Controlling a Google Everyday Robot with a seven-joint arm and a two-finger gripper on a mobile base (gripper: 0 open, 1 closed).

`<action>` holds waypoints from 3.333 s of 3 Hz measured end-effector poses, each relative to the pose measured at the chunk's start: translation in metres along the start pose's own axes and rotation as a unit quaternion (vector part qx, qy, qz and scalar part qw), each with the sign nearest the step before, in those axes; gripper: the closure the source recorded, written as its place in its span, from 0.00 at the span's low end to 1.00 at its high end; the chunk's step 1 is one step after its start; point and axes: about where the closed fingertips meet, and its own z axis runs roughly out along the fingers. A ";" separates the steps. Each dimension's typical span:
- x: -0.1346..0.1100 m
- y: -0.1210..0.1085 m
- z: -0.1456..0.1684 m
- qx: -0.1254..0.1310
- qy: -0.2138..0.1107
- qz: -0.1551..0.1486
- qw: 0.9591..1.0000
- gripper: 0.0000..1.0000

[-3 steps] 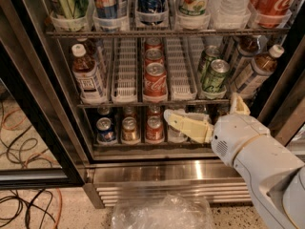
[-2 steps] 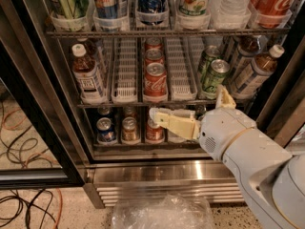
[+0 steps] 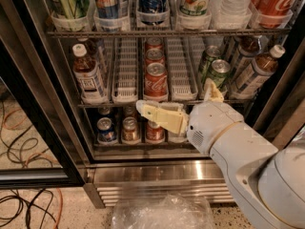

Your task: Pick redbull can from top shelf of fridge

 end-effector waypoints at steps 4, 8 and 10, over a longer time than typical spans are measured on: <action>-0.028 0.170 0.058 -0.137 -0.133 -0.009 0.982 0.00; -0.048 0.134 0.074 -0.075 -0.148 -0.057 0.985 0.00; -0.057 0.111 0.072 -0.056 -0.179 -0.070 0.980 0.00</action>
Offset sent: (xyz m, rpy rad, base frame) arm 0.0238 0.0867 0.0239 0.2772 -0.1759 -0.0665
